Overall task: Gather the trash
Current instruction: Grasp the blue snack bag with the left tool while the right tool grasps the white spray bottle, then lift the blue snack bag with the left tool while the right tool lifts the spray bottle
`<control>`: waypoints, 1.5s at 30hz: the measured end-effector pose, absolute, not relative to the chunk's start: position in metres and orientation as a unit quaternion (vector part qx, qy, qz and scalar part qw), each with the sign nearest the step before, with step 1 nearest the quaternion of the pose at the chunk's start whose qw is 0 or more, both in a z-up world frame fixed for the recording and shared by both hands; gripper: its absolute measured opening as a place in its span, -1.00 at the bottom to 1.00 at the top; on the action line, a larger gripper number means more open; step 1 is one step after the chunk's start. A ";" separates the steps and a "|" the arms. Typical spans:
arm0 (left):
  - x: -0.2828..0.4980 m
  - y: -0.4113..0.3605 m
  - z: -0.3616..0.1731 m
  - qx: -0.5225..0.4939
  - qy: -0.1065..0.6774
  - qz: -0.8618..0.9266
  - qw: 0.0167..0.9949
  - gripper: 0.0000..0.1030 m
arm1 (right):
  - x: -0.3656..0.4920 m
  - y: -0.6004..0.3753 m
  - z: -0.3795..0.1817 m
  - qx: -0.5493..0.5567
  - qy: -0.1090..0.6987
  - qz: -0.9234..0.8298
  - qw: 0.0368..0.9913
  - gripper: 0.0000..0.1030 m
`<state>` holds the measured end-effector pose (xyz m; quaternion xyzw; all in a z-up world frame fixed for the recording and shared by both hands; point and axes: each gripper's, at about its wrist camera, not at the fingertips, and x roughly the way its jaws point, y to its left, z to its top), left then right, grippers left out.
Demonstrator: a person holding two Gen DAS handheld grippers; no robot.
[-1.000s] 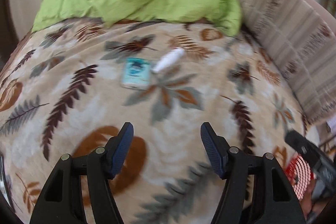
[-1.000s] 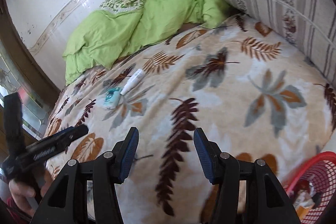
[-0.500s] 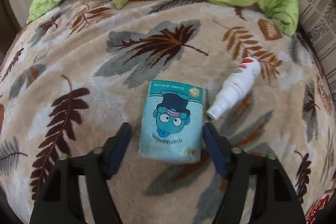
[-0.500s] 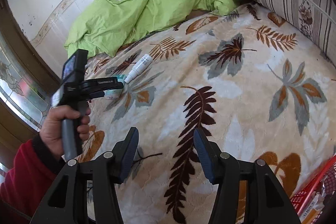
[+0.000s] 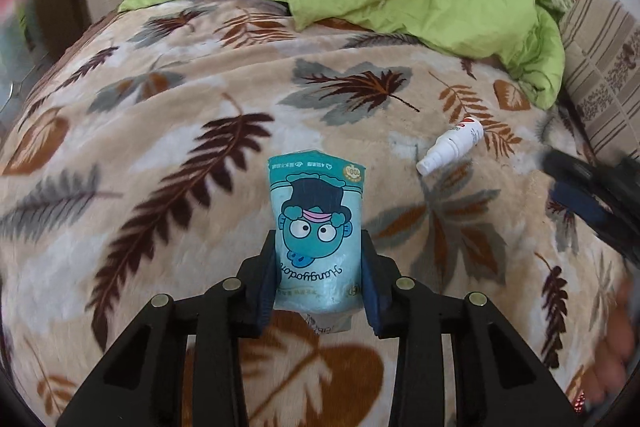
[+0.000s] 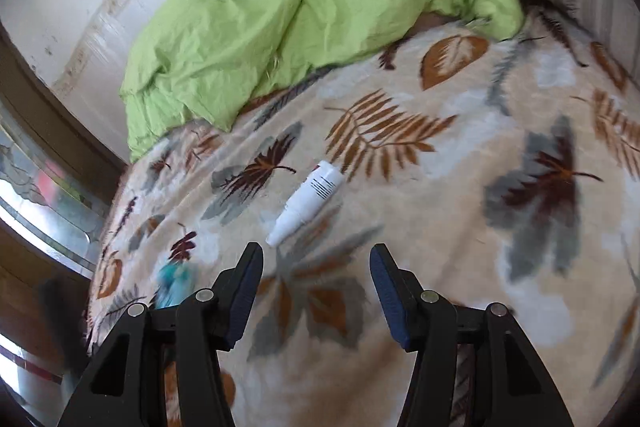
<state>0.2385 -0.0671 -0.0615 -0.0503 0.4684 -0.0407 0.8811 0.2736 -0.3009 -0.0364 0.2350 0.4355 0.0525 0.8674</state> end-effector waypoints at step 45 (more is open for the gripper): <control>0.078 -0.086 -0.033 0.059 0.344 -0.060 0.935 -0.32 | 0.048 -0.263 -0.012 0.111 0.303 0.106 0.941 -0.38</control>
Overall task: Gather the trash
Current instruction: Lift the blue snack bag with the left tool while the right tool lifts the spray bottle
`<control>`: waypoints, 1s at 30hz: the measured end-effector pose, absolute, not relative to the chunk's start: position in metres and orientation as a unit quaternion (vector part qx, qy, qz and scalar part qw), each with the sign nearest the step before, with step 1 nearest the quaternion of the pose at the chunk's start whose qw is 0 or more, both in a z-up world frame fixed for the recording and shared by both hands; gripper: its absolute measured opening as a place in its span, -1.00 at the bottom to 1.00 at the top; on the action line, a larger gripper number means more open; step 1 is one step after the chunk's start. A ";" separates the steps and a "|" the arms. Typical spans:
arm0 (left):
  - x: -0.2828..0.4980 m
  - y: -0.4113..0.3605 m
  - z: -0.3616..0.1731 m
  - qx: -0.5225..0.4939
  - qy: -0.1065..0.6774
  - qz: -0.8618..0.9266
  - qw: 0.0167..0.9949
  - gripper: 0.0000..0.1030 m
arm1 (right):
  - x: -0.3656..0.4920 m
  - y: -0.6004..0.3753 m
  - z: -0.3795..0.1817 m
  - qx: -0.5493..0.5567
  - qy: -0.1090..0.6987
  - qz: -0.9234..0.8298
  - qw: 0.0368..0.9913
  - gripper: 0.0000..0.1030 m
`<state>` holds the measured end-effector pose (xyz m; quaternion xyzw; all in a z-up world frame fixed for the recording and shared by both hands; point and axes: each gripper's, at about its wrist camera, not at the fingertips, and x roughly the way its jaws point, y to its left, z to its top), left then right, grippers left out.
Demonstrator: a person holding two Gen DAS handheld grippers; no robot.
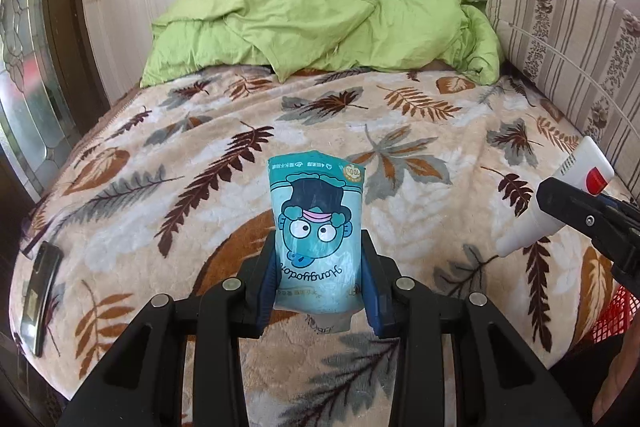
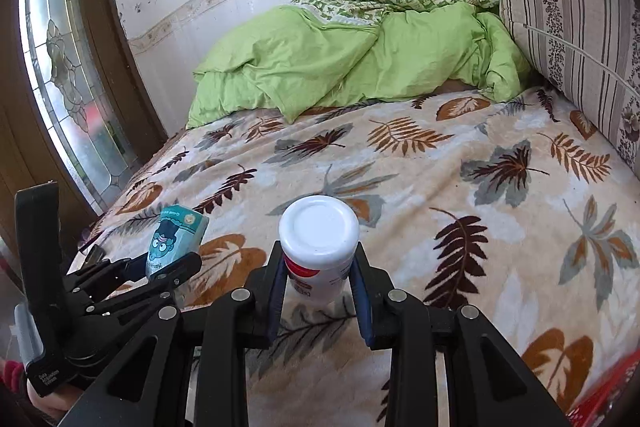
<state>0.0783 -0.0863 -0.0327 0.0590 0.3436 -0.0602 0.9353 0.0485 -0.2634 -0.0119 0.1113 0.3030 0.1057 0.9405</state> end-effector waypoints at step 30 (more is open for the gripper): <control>0.071 -0.083 -0.034 0.074 0.319 -0.057 0.943 -0.32 | 0.045 -0.272 -0.014 0.126 0.299 0.098 0.941 -0.38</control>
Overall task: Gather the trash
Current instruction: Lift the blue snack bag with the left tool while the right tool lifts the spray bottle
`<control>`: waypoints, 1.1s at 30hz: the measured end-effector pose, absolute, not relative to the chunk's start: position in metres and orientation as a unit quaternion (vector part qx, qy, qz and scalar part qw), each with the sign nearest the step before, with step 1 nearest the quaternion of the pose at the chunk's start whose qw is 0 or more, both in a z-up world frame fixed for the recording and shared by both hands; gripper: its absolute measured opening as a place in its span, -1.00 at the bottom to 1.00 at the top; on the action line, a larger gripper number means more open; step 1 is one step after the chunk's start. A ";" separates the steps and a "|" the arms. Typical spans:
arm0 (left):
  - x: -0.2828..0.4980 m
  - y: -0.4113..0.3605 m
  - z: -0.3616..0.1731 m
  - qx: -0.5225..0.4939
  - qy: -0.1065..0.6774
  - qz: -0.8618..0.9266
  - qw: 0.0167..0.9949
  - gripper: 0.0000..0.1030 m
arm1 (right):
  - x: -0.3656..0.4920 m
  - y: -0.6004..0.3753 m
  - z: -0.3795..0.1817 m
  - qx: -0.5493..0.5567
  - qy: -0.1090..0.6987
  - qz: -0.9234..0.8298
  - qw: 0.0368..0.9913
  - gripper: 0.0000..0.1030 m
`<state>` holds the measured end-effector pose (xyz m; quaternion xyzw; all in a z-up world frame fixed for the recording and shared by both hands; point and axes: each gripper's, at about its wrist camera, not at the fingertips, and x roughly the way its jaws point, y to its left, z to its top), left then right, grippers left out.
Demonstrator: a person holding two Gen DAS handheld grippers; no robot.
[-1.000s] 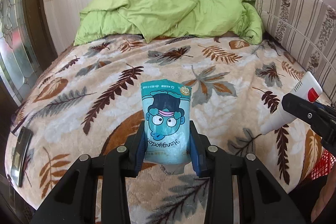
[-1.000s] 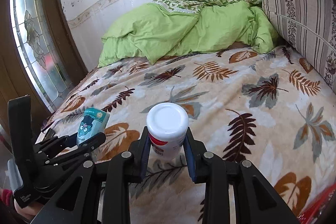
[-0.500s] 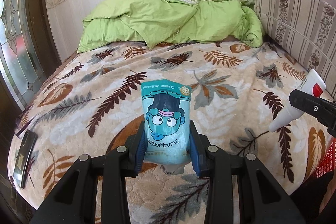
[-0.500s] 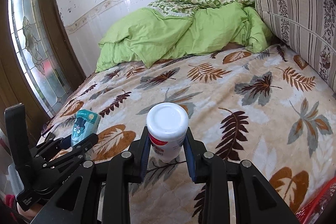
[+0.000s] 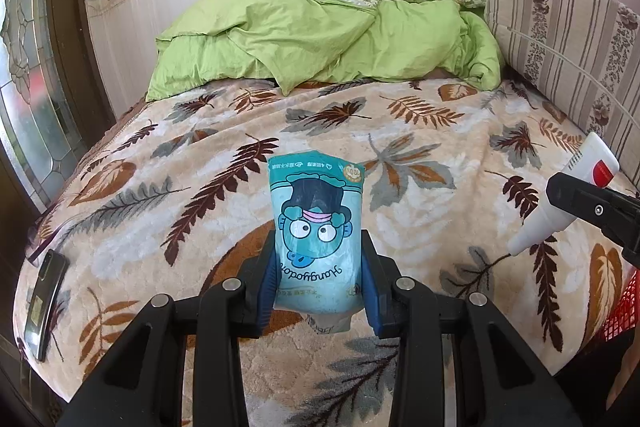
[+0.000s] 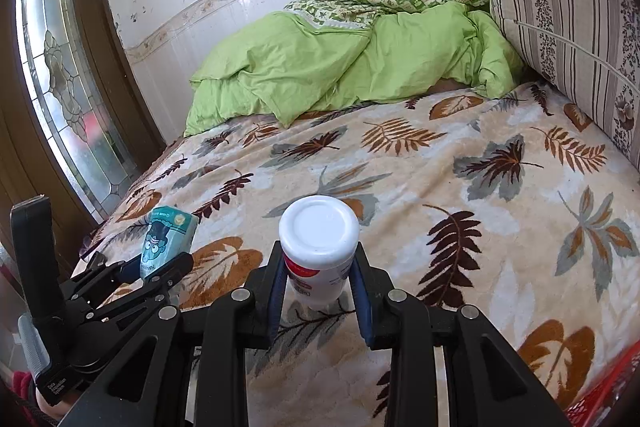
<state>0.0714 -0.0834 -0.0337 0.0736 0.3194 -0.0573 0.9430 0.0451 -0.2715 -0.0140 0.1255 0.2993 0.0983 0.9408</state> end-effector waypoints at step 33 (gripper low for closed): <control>0.071 -0.086 -0.034 0.078 0.320 -0.061 0.942 -0.32 | 0.045 -0.273 -0.015 0.134 0.297 0.098 0.940 -0.38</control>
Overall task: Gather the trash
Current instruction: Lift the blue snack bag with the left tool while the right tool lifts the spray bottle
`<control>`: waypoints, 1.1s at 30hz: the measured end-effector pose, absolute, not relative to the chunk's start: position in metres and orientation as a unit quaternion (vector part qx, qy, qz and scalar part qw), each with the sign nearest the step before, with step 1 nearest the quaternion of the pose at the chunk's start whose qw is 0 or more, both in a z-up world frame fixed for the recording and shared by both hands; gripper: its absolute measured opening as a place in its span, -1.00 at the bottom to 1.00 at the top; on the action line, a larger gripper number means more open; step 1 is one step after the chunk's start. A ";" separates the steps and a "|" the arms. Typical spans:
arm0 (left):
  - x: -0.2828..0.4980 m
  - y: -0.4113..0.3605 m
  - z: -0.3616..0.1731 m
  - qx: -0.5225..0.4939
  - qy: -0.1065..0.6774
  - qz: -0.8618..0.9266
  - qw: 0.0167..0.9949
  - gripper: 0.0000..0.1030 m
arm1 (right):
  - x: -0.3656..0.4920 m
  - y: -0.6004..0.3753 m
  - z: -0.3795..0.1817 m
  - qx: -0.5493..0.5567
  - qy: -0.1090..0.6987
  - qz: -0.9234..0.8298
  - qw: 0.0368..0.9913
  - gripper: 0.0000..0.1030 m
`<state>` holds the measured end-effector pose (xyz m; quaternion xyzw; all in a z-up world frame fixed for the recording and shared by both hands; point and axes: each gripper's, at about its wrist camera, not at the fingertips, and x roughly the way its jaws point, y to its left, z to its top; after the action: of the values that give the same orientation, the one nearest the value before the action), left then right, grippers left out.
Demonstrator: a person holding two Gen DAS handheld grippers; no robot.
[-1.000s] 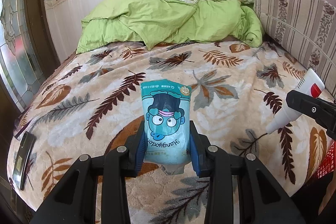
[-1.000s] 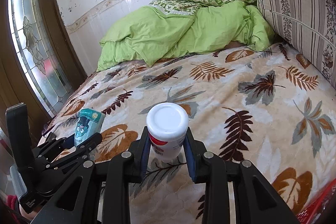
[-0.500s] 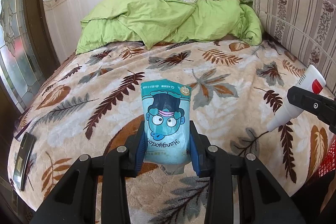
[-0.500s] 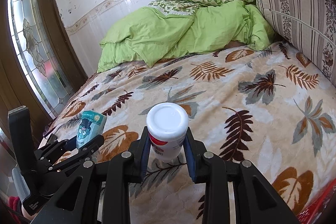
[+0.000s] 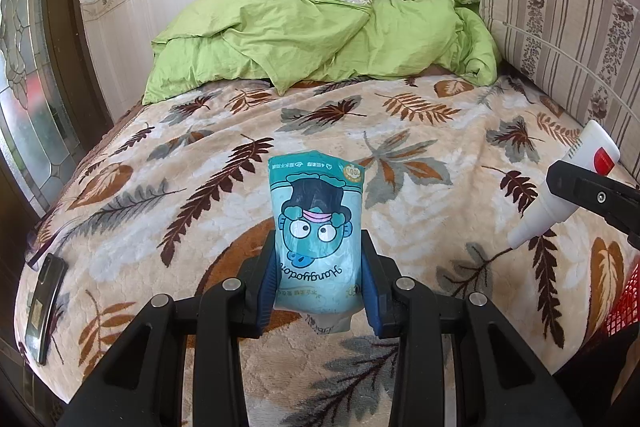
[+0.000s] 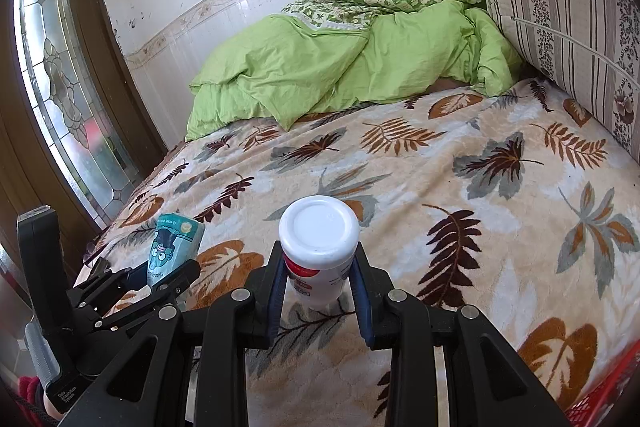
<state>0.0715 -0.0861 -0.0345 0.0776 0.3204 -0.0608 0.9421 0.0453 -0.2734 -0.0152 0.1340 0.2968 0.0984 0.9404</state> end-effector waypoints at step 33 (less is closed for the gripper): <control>0.070 -0.088 -0.036 0.087 0.320 -0.068 0.941 -0.32 | 0.039 -0.280 -0.010 0.155 0.290 0.096 0.939 -0.38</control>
<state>0.0702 -0.0885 -0.0358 0.0872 0.3199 -0.0679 0.9410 0.0395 -0.2801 -0.0101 0.1553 0.2900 0.0959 0.9395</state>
